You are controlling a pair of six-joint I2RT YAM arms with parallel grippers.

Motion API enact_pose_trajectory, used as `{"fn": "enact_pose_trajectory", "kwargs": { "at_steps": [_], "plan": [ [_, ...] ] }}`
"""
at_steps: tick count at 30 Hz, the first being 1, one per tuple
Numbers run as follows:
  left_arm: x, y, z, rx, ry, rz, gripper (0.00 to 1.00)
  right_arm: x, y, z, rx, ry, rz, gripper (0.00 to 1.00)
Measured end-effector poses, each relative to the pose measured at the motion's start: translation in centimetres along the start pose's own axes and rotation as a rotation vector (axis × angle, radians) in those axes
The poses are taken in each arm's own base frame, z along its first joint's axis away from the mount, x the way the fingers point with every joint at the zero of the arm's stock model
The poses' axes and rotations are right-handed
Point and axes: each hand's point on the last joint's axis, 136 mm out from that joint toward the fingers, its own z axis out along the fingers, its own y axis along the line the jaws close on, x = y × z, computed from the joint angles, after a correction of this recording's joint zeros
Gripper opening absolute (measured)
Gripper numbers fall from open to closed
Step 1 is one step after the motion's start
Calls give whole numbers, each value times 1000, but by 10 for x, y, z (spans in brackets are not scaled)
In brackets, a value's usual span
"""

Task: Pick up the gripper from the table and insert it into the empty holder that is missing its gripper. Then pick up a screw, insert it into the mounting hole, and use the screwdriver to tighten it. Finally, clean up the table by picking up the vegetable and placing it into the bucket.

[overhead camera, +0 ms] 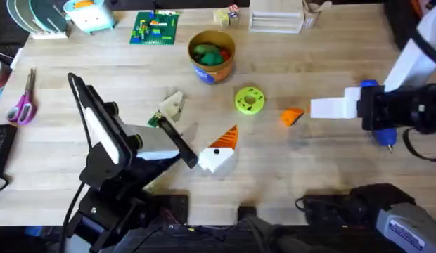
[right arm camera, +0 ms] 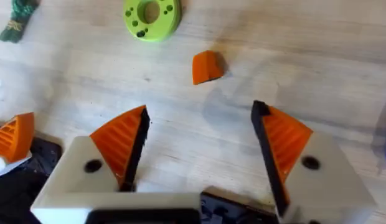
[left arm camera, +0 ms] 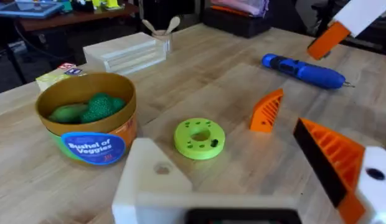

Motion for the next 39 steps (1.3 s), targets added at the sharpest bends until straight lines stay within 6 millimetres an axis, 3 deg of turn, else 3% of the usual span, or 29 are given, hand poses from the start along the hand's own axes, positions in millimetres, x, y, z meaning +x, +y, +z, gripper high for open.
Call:
{"fn": "enact_pose_trajectory", "kwargs": {
  "at_steps": [7, 17, 24, 29, 32, 36, 39],
  "plan": [
    [0, 0, 0, 0, 1, -1, 991, 1, 7, 29, -48, 122, -93, 987],
    [1, 0, 0, 0, 3, -2, 991, 14, 4, 74, 27, 304, -227, 962],
    [1, 0, 0, 0, 3, -2, 991, 15, -3, 100, 47, 366, -225, 758],
    [1, 0, 0, 0, 3, -2, 991, 18, -5, 108, 50, 394, -239, 552],
    [1, 0, 0, 0, 3, -2, 991, 15, -6, 110, 51, 384, -247, 310],
    [1, 0, 0, 0, 3, -2, 991, 7, -5, 113, 51, 352, -258, 60],
    [1, 0, 0, 0, 3, -2, 991, 7, -5, 113, 51, 352, -259, 14]
  ]
}}
